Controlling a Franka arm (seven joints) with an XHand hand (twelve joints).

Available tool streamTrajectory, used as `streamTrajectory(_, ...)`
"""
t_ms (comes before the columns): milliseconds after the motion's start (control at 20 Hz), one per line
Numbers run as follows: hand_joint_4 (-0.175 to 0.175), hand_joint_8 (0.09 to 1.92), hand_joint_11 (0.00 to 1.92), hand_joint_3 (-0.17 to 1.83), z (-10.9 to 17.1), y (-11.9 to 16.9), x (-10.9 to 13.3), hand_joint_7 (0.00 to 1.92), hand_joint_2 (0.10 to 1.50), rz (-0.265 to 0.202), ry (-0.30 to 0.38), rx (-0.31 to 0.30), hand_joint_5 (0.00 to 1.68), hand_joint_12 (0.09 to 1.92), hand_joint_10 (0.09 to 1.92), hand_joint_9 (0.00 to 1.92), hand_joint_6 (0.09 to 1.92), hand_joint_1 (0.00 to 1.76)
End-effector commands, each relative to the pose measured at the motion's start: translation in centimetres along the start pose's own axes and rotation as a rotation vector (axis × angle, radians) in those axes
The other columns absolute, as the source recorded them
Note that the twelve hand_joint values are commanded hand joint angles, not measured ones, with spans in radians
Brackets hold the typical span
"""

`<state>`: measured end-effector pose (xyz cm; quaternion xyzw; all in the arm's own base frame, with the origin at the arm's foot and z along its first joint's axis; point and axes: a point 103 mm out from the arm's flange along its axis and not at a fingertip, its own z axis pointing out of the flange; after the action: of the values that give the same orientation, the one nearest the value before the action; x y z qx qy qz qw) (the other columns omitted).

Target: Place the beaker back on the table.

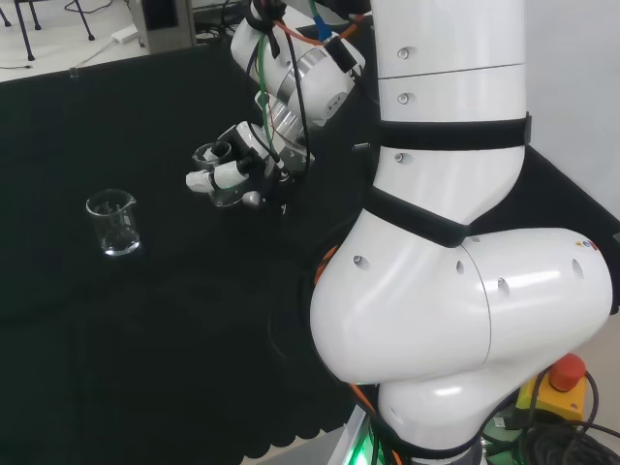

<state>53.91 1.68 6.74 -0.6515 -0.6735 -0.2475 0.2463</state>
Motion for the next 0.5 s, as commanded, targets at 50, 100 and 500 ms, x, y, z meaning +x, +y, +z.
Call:
streamTrajectory(50, -0.102, 0.09, 1.25, 0.56, -0.7, 0.0, -0.9, 1.6, 0.66, 0.004, -0.001, -0.003, 1.37, 0.81, 0.09, 1.52, 0.43, 1.32)
streamTrajectory(100, -0.138, 0.09, 1.25, 0.47, -0.7, 0.0, -0.9, 1.58, 0.7, 0.005, -0.007, -0.004, 1.4, 0.81, 0.09, 1.51, 0.35, 1.32)
streamTrajectory(500, -0.148, 0.09, 1.15, 0.54, 0.6, -0.3, -0.6, 1.56, 0.66, 0.003, -0.074, 0.043, 1.48, 0.86, 0.09, 1.46, 0.21, 1.22)
